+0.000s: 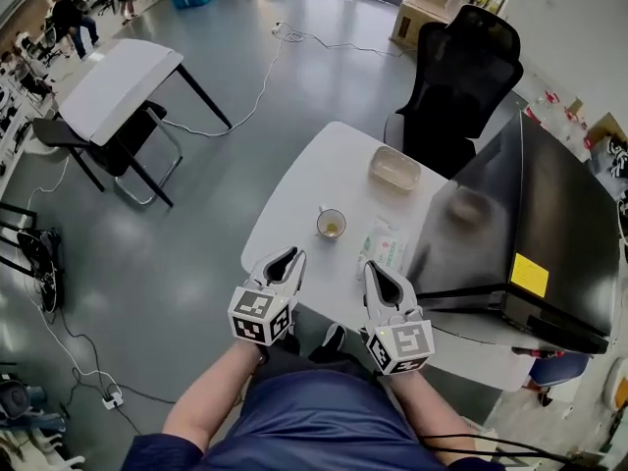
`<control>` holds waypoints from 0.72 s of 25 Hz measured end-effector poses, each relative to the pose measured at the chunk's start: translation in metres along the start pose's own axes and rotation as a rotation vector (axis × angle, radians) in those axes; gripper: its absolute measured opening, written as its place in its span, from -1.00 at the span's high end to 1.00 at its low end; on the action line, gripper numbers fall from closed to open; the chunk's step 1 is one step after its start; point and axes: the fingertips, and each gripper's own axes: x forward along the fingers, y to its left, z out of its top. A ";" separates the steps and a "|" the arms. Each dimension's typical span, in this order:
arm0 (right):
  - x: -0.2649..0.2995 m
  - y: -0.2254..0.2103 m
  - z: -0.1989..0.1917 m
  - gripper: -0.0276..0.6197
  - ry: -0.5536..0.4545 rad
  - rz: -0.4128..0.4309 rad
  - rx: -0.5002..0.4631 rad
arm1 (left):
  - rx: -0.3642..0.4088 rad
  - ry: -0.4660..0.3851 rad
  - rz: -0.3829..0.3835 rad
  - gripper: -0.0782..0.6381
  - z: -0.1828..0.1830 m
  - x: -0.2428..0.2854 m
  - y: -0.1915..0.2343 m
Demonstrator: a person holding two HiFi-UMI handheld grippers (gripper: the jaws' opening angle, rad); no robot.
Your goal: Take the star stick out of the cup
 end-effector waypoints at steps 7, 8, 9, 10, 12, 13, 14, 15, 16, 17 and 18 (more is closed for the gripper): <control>0.000 -0.008 0.004 0.89 -0.003 -0.113 0.009 | 0.068 0.151 -0.069 0.53 -0.036 0.048 0.014; 0.000 -0.010 0.004 0.89 0.000 -0.127 0.012 | 0.082 0.170 -0.073 0.51 -0.040 0.054 0.015; -0.001 -0.011 0.004 0.89 0.003 -0.141 0.014 | 0.090 0.187 -0.077 0.49 -0.044 0.060 0.017; -0.002 -0.013 0.004 0.89 0.007 -0.155 0.015 | 0.093 0.204 -0.083 0.48 -0.049 0.066 0.018; -0.004 -0.015 0.003 0.89 0.013 -0.181 0.017 | 0.090 0.232 -0.095 0.47 -0.058 0.076 0.019; -0.005 -0.017 0.002 0.89 0.012 -0.195 0.021 | 0.088 0.243 -0.098 0.47 -0.061 0.080 0.020; -0.007 -0.019 0.001 0.89 0.013 -0.207 0.023 | 0.086 0.252 -0.099 0.47 -0.064 0.084 0.021; -0.008 -0.021 0.001 0.89 0.015 -0.218 0.024 | 0.084 0.260 -0.097 0.47 -0.067 0.088 0.022; -0.010 -0.024 0.001 0.89 0.015 -0.231 0.027 | 0.082 0.267 -0.095 0.47 -0.069 0.092 0.022; -0.012 -0.027 -0.001 0.89 0.012 -0.245 0.034 | 0.080 0.272 -0.095 0.48 -0.071 0.096 0.022; -0.014 -0.030 -0.002 0.89 0.008 -0.259 0.041 | 0.080 0.276 -0.098 0.48 -0.072 0.099 0.022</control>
